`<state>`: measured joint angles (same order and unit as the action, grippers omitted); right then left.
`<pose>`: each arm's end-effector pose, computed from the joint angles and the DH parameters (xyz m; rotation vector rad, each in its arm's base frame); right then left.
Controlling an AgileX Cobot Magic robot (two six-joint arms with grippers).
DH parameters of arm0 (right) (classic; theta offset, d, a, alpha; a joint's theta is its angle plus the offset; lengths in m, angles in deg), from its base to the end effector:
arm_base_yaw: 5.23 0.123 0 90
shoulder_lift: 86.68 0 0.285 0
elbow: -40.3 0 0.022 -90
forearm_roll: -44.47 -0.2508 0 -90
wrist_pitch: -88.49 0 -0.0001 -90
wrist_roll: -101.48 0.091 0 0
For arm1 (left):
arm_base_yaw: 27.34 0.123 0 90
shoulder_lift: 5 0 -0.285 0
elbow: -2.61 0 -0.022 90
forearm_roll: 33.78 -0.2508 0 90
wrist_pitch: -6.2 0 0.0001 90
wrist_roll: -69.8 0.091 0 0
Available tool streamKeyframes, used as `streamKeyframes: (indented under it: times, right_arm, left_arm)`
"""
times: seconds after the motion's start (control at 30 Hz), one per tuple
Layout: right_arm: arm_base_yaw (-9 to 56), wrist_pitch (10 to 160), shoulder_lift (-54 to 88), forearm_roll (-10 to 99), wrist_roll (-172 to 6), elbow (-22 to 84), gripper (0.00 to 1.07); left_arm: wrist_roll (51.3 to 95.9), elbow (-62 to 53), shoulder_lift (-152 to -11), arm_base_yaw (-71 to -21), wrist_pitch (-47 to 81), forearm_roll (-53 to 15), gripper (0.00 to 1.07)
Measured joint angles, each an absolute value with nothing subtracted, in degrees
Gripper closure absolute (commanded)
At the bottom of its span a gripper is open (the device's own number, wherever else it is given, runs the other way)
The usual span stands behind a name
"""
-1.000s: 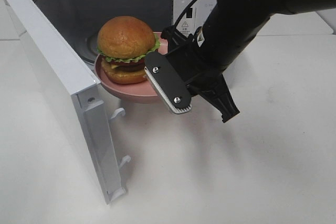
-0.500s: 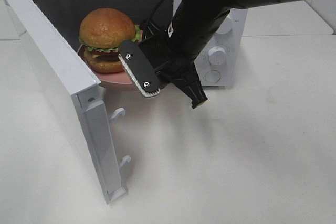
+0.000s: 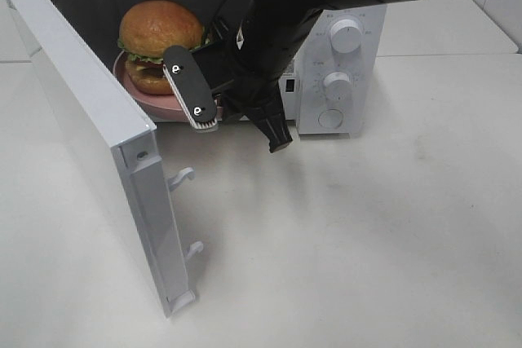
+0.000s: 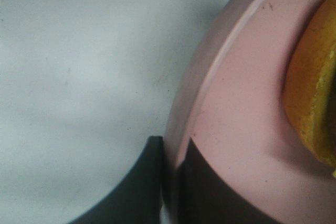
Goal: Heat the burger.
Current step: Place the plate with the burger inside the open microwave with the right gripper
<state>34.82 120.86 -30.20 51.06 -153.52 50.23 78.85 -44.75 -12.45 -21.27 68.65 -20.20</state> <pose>0.3458 0.2833 0.2052 -2.2294 1.2991 -0.3494 -0.0087 -0.0200 0.2825 0.0715 2.0246 -0.1169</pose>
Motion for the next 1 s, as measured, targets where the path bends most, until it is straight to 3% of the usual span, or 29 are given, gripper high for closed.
streamKeyframes:
  times: [1.0]
  right_arm:
    - [34.0,127.2,-48.6,59.1,-141.1,76.8,1.07]
  left_arm:
    - [78.9,-44.8,-12.4,-21.3,68.7,-20.2,0.06]
